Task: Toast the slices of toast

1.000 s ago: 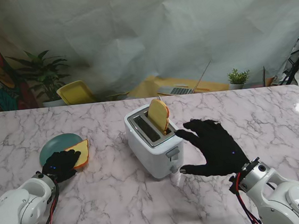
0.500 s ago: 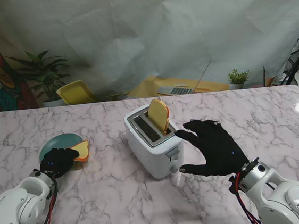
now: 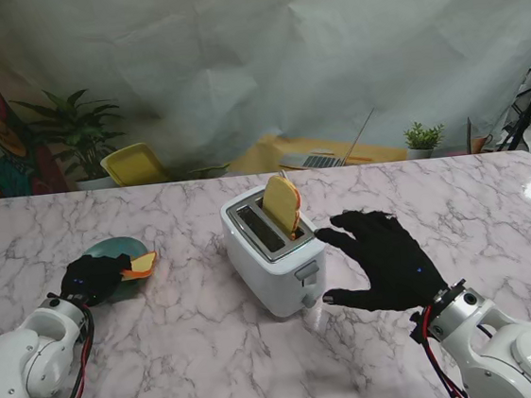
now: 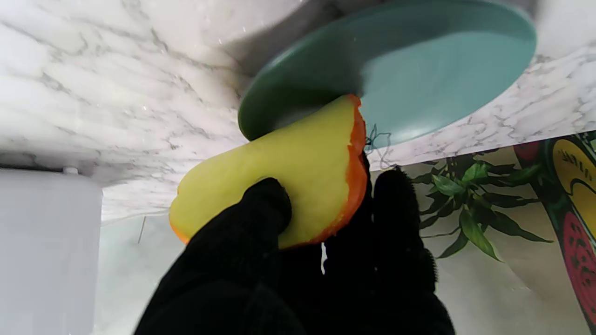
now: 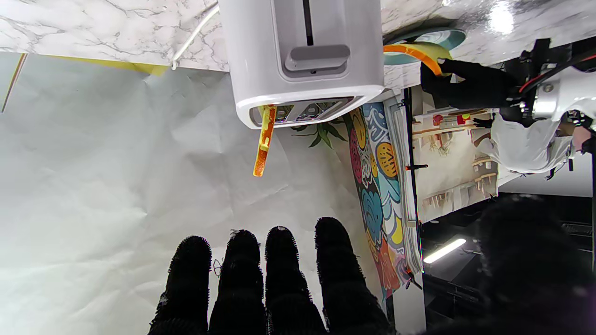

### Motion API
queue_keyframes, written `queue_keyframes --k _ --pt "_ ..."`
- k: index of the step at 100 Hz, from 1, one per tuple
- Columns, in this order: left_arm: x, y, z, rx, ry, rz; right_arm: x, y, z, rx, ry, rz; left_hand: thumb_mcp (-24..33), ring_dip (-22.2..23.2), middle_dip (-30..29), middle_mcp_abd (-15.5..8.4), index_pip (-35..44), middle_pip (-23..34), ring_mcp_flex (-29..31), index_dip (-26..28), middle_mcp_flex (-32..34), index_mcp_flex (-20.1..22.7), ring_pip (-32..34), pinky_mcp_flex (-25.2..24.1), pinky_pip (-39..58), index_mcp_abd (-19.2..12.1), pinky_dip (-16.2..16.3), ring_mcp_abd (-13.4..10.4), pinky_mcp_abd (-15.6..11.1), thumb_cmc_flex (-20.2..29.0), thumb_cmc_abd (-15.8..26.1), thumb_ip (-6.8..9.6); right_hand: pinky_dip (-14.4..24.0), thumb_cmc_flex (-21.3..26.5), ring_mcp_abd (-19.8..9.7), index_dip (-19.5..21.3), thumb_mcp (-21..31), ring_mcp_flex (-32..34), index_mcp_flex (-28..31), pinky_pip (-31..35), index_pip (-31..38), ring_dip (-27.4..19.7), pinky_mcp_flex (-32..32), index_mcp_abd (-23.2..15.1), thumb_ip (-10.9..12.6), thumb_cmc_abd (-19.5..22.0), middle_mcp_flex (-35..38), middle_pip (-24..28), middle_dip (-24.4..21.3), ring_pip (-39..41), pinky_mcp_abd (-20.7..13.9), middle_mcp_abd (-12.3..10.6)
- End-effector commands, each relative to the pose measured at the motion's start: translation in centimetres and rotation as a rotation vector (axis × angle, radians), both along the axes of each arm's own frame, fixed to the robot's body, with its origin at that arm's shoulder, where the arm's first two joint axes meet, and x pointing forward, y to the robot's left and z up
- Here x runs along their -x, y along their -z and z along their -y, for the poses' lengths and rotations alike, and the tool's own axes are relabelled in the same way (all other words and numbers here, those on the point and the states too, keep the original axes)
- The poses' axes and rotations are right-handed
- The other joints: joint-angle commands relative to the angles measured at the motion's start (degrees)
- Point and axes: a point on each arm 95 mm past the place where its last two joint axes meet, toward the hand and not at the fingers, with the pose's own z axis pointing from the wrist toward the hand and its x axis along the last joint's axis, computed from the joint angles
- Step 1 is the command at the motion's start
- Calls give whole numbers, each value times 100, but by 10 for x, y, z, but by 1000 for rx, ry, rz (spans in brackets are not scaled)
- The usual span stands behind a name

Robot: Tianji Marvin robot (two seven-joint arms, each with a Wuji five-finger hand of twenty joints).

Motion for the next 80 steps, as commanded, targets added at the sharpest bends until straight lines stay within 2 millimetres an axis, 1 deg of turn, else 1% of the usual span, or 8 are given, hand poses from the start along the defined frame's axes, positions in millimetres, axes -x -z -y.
queue_keyframes --k 1,23,43,52,64,73,75,80 --pt "-2 -10 1 8 -13 25 1 0 0 1 -2 2 398 153 214 0 1188 363 193 555 254 349 269 17 240 -364 178 152 73 474 -26 -121 9 119 -27 -120 -66 49 91 30 62 -145 -16 -77 93 206 38 51 28 -296 63 23" --pt "-10 -39 -4 58 -41 97 1 -1 0 2 -5 5 431 494 403 -36 1249 430 137 778 209 287 401 -54 210 -405 248 129 10 475 -15 -136 6 119 -23 -147 -53 63 111 37 85 -146 -16 -76 89 213 53 49 29 -299 63 26" --pt "-21 -79 0 106 9 205 2 -3 0 7 -12 12 511 883 537 -169 1390 527 205 916 252 350 426 -46 199 -582 344 57 -88 475 -57 -154 3 115 -29 -172 -42 59 97 40 91 -148 -16 -54 87 217 57 50 31 -305 61 32" --pt "-26 -98 7 129 41 255 2 -5 -1 7 -18 23 578 1058 631 -275 1548 643 225 1067 214 311 415 -51 159 -692 365 -30 -161 474 -39 -168 3 122 -22 -186 -26 80 96 46 94 -145 -3 -65 88 207 89 62 37 -298 56 64" --pt "-31 -122 17 160 97 313 4 -8 -2 13 -29 33 555 1180 633 -439 1607 683 288 1180 284 459 340 -26 119 -914 377 -88 -256 474 -82 -164 2 110 -20 -200 -12 91 94 47 105 -144 5 4 87 213 106 66 39 -297 54 53" --pt "-34 -138 29 201 138 363 6 -9 -3 14 -33 41 562 1316 639 -561 1616 685 383 1408 360 614 189 18 95 -1109 280 -129 -289 455 -135 -141 5 111 -27 -226 10 115 107 58 93 -141 29 140 88 205 124 82 47 -291 52 42" --pt "-34 -141 31 209 148 375 7 -9 -3 14 -34 42 709 1388 659 -599 1571 683 418 1670 385 683 124 36 118 -1169 183 -143 -292 373 -173 -162 5 109 -27 -230 14 112 108 59 89 -142 28 140 88 205 117 79 47 -293 52 51" --pt "-35 -150 39 229 175 401 8 -10 -4 15 -39 43 782 1405 673 -678 1607 693 471 1822 431 778 82 57 124 -1331 120 -170 -296 332 -230 -161 6 104 -23 -240 25 115 123 59 81 -142 27 142 87 205 125 87 51 -294 51 36"
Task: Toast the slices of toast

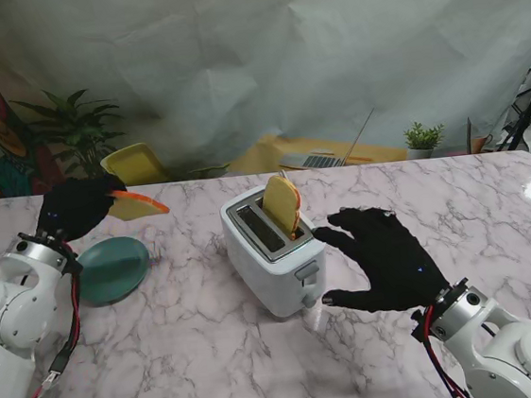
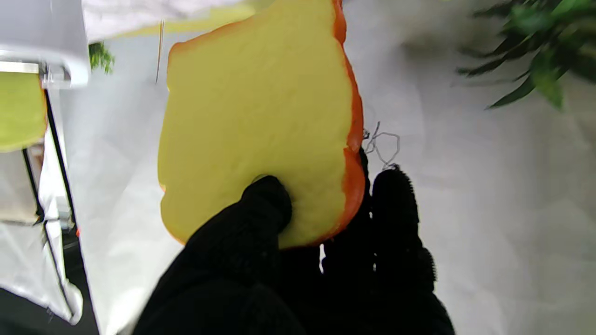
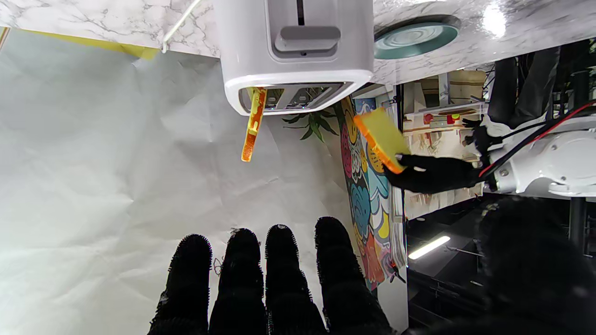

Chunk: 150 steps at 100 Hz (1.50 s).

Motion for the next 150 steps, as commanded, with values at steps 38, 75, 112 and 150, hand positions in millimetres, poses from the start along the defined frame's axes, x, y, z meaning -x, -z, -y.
queue_keyframes --k 38,75,112,150 --pt "2 -63 81 5 336 176 8 -6 -5 8 -29 23 1020 -38 211 -1191 1664 239 675 1381 728 1060 -468 -227 -191 -1698 -66 -429 -207 -22 -418 7 11 72 -18 -164 56 83 173 50 -49 -145 -17 155 78 231 68 56 52 -301 56 46" --pt "16 -68 117 -27 537 163 13 -14 -4 1 -28 26 1529 -191 204 -1465 1698 93 954 1485 969 1296 -864 -227 -219 -1984 75 -634 -411 -315 -792 -164 16 82 -16 -178 75 97 201 56 -56 -147 -1 157 75 236 86 58 55 -307 60 48" --pt "10 -57 139 -8 596 140 15 -23 -5 28 -50 29 1649 -183 199 -1464 1687 67 994 1505 1001 1317 -934 -201 -193 -2001 -31 -660 -437 -362 -853 -205 -6 -80 10 -194 90 -60 32 3 -142 -156 -89 202 67 7 -116 -10 31 -342 46 82" --pt "-14 -44 153 -49 637 48 18 -27 -5 24 -52 35 1704 -160 204 -1479 1689 72 1019 1516 1020 1349 -943 -201 -165 -2002 -70 -656 -433 -392 -875 -223 -21 -53 13 -179 -19 -82 63 -3 -248 -154 -87 213 82 54 -140 5 26 -323 64 95"
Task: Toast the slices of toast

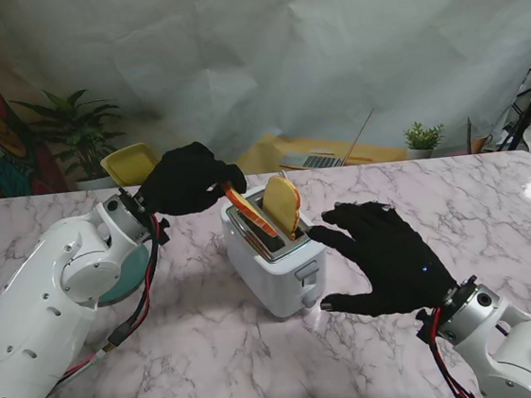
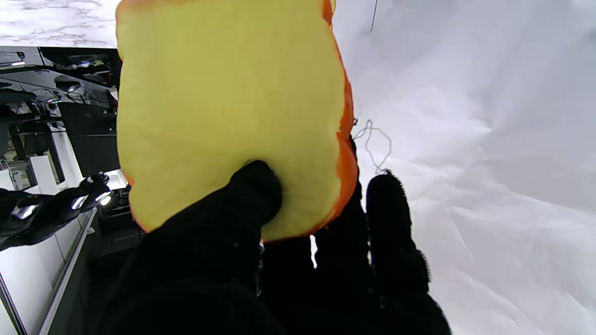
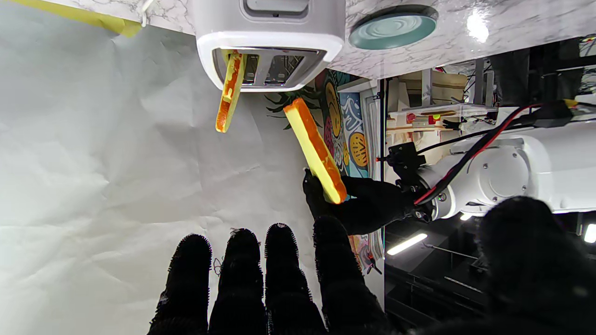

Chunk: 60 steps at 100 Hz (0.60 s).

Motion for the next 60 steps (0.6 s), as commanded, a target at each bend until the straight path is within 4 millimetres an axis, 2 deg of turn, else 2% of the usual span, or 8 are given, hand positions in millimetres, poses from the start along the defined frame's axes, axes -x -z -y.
queue_keyframes --k 1,27,60 --pt "-4 -1 1 -17 5 -16 2 2 1 5 1 -3 435 -3 201 -896 1691 300 194 988 386 831 1 -15 55 -958 -4 -194 -131 444 -74 190 -21 -51 13 -91 -22 -76 -74 -7 -111 -153 -94 158 82 66 -198 -21 23 -321 63 93" --pt "-5 -4 0 -109 64 -21 3 3 4 0 11 -9 472 -23 198 -943 1699 303 205 993 404 853 -36 -15 39 -1000 -47 -237 -166 426 -135 173 -20 -21 12 -67 -59 -56 -43 4 -139 -156 -84 157 89 93 -167 -19 19 -321 68 80" --pt "-11 5 3 -161 85 -45 5 5 5 1 11 -15 498 -18 198 -914 1690 291 205 989 388 828 -44 -27 37 -981 -68 -221 -142 422 -108 164 -22 -1 7 -38 -82 -46 -19 7 -154 -157 -80 142 93 140 -156 -20 18 -323 67 79"
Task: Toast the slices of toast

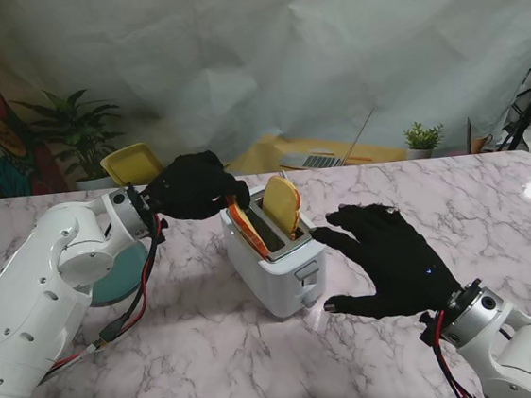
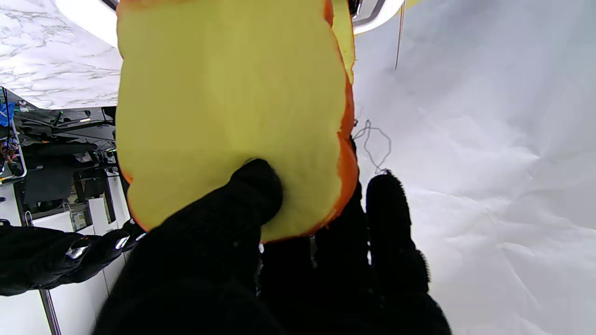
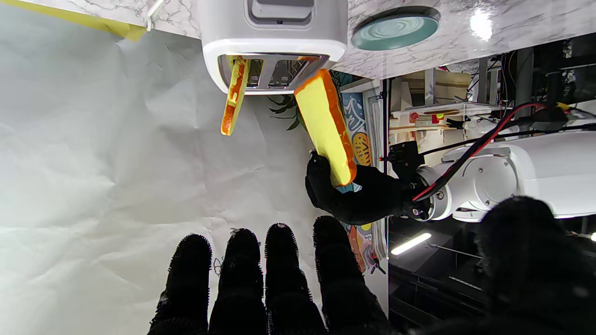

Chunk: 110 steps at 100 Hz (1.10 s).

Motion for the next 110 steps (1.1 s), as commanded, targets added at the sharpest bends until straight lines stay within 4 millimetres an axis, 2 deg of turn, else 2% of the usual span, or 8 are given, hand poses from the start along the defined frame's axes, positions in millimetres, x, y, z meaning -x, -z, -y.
queue_keyframes --k 1,55,87,110 --pt "-3 5 1 0 -18 -15 2 2 1 7 0 -9 432 -19 198 -914 1690 290 206 908 375 772 -38 -33 36 -919 -59 -220 -135 439 -34 168 -21 1 7 -36 -84 -45 -21 9 -139 -157 -76 138 93 137 -154 -19 18 -323 68 76" --pt "-17 22 7 -11 -26 -45 6 7 8 10 15 -12 359 -18 191 -877 1670 279 178 867 356 762 -39 -69 65 -875 -66 -192 -124 468 16 192 -24 23 25 1 -49 -38 -19 9 -145 -157 -69 138 95 82 -149 -14 21 -322 80 95" --pt "-21 19 17 -51 -7 -9 7 8 9 11 20 -16 317 -12 192 -846 1662 280 158 848 328 728 -26 -94 82 -842 -63 -174 -115 488 68 204 -25 12 33 15 -19 -34 -13 8 -148 -157 -65 141 89 78 -148 -19 19 -322 82 101" --pt "-24 28 21 -79 10 -33 7 9 11 10 26 -15 266 -15 184 -814 1644 266 138 828 311 699 -20 -106 82 -811 -56 -167 -110 509 103 217 -25 7 34 25 2 -34 -12 9 -150 -158 -63 141 86 70 -144 -19 19 -324 85 100"
